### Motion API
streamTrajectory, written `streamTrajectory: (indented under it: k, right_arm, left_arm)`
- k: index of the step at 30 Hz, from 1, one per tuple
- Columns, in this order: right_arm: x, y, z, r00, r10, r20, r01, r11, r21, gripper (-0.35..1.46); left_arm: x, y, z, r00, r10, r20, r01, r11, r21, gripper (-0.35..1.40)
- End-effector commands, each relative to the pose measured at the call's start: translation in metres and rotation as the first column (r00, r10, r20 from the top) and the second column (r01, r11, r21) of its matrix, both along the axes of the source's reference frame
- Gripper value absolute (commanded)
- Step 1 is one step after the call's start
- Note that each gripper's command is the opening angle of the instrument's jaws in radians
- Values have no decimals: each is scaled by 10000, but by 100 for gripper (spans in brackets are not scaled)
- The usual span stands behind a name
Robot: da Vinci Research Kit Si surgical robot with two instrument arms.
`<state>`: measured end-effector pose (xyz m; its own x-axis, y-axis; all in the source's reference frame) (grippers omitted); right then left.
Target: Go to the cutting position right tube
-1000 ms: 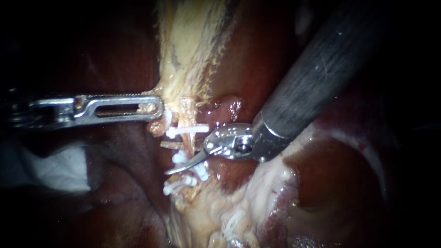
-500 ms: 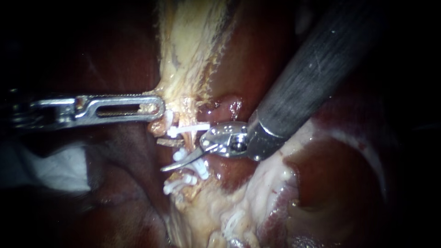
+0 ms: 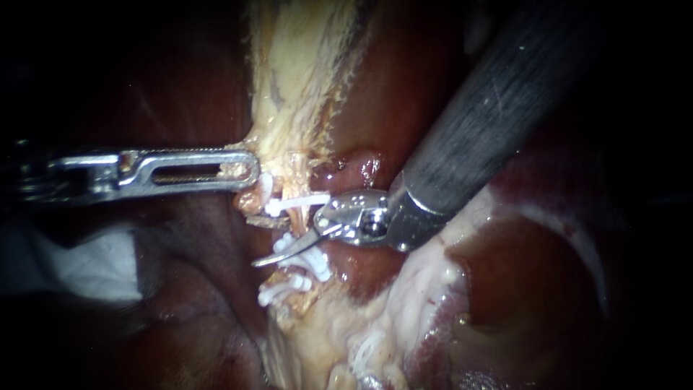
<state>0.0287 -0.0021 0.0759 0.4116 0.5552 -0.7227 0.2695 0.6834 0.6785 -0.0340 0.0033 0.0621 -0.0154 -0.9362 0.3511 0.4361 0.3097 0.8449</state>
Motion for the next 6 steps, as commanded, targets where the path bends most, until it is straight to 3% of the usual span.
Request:
streamTrajectory:
  k: [1, 6]
  right_arm:
    - [0, 0, 0, 10000, -5, 0, 5, 10000, 3, 102]
    - [0, -1, 1, 10000, -11, -3, 11, 10000, -3, 102]
  left_arm:
    - [0, 0, 0, 10000, 1, 0, -1, 10000, 1, -35]
    - [-1, 0, 0, 10000, -2, -1, 2, 10000, 0, -35]
